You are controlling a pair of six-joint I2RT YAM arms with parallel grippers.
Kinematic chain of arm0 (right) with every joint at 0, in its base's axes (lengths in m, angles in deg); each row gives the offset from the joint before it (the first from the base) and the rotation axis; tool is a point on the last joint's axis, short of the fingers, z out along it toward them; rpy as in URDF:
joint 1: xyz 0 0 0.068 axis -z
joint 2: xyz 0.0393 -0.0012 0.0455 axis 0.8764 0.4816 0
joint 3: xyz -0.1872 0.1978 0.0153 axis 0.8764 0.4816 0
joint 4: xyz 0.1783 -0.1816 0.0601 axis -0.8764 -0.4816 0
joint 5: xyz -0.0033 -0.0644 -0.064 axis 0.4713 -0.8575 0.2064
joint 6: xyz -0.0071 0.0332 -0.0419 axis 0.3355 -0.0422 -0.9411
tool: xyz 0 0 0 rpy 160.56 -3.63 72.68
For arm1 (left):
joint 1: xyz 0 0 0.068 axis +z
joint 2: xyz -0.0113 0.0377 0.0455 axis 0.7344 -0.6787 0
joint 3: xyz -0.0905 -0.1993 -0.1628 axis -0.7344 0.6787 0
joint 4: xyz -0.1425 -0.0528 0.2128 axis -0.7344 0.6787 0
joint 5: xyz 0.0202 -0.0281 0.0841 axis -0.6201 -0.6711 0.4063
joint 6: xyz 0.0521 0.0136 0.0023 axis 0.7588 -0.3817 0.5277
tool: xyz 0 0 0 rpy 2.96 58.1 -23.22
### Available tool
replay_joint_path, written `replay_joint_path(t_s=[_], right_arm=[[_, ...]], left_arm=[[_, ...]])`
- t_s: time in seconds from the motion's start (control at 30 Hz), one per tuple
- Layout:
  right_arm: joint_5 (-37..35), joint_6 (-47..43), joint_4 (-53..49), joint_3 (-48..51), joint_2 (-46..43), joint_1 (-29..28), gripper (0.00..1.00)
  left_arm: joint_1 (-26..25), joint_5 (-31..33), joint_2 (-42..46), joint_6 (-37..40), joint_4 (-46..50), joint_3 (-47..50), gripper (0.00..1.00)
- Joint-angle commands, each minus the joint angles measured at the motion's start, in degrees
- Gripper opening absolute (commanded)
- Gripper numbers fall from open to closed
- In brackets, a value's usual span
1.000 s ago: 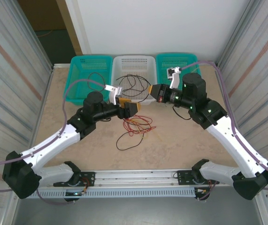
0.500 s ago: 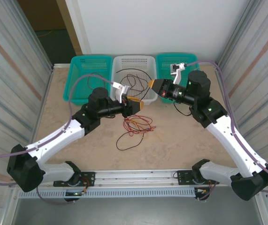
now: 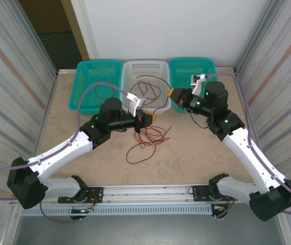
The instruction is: Untangle the cables
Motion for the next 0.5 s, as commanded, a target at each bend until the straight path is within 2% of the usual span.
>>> replay_joint_path(t_s=[0.0,0.1,0.13,0.2,0.3,0.4,0.47], right_arm=[[-2.4,-2.2,-6.1,-0.1,0.7,0.0,0.19],[-4.8,-10.5,-16.3,-4.9,2.1,0.4,0.5],[-4.8,-13.4,-19.5,-7.1,3.0,0.9,0.57],[-3.1,-18.1,-25.5,-11.8,5.3,2.0,0.65],[-1.9,-24.8,-34.0,-18.2,9.5,2.0,0.73],[-5.6,-29.2,-40.1,-22.2,12.5,0.3,0.73],[-5.3,-29.5,-41.8,-23.5,13.7,0.3,0.73]], left_arm=[[-2.9,5.7,3.3,10.5,6.6,-5.0,0.0],[-2.9,8.0,4.7,12.4,9.1,-4.5,0.0],[-2.9,8.6,4.9,13.2,10.1,-4.4,0.0],[-3.0,9.4,4.6,15.0,13.2,-5.1,0.0],[-3.6,12.2,3.3,18.0,18.2,-6.6,0.0],[-4.2,13.6,2.2,20.4,21.5,-8.1,0.0],[-4.9,14.2,1.7,21.8,22.7,-8.8,0.0]])
